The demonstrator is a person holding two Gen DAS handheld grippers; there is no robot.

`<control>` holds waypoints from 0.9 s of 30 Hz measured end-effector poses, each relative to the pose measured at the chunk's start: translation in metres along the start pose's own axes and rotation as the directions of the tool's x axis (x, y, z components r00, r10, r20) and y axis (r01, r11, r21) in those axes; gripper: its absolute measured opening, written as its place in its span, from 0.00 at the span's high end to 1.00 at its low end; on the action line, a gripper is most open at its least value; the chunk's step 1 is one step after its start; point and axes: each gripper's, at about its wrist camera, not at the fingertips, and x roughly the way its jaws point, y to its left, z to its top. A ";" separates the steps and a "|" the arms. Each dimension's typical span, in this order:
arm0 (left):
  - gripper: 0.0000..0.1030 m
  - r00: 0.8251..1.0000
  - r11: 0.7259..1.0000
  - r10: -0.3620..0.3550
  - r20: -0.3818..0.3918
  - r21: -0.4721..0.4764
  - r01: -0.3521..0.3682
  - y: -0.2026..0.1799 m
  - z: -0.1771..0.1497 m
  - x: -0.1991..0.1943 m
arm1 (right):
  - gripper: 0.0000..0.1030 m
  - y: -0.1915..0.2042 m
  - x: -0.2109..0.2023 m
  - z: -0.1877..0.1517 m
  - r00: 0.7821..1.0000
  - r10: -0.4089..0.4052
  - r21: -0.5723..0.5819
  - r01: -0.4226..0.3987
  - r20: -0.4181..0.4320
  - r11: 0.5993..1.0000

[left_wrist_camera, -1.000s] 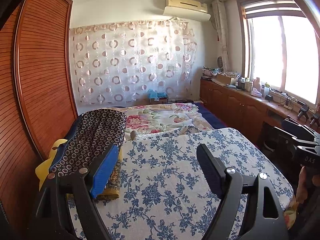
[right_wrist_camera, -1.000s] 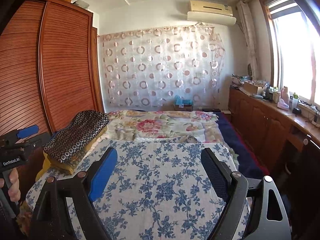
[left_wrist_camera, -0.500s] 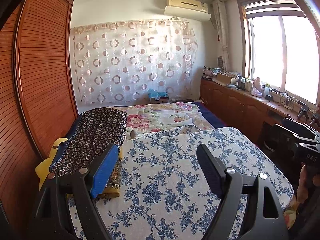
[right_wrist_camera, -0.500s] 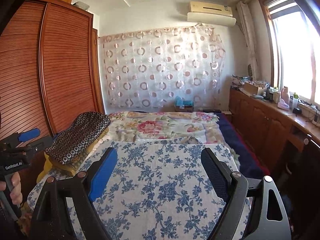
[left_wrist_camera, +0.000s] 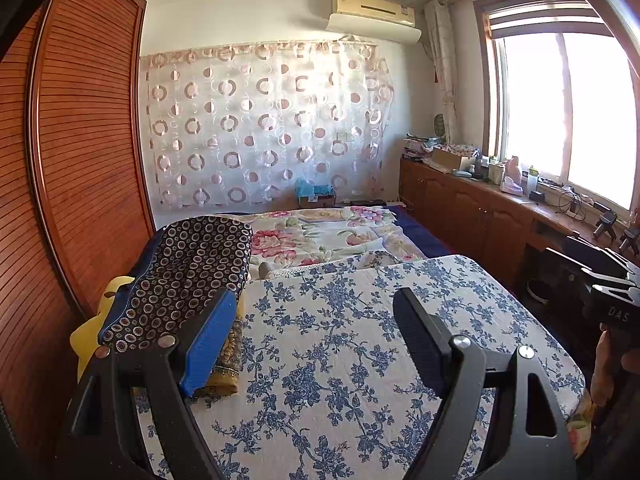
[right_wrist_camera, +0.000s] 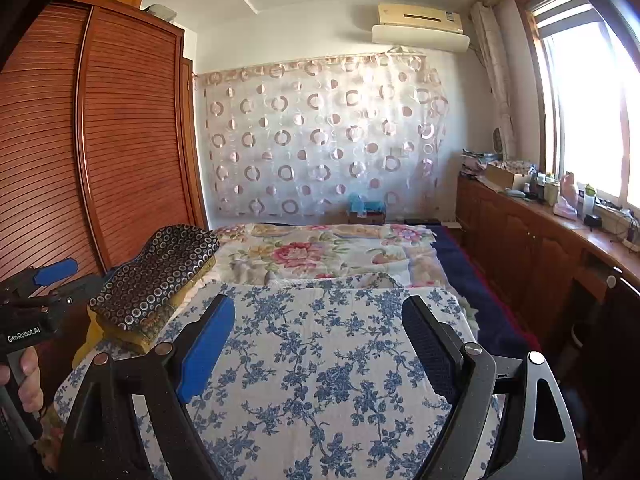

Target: Fold small clothes

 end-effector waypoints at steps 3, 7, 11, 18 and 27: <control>0.21 1.000 1.000 -0.001 0.001 0.000 0.001 0.000 -0.001 0.000 | 0.16 0.001 0.000 0.000 1.000 -0.002 -0.002 0.002 0.002 1.000; 0.21 1.000 1.000 -0.001 0.001 0.000 0.001 0.000 -0.001 0.000 | 0.16 0.000 0.000 -0.001 1.000 -0.003 -0.002 0.003 0.002 1.000; 0.21 1.000 1.000 -0.001 0.001 0.000 0.001 0.000 -0.001 0.000 | 0.16 0.000 -0.001 -0.001 1.000 -0.003 -0.001 0.003 0.001 1.000; 0.21 1.000 1.000 0.000 0.002 0.000 0.000 0.000 -0.001 -0.001 | 0.16 0.001 -0.001 -0.001 1.000 -0.006 -0.001 0.006 0.000 1.000; 0.21 1.000 1.000 0.000 0.003 -0.001 0.000 0.000 -0.001 -0.001 | 0.16 0.002 -0.001 -0.001 1.000 -0.008 -0.001 0.008 0.001 1.000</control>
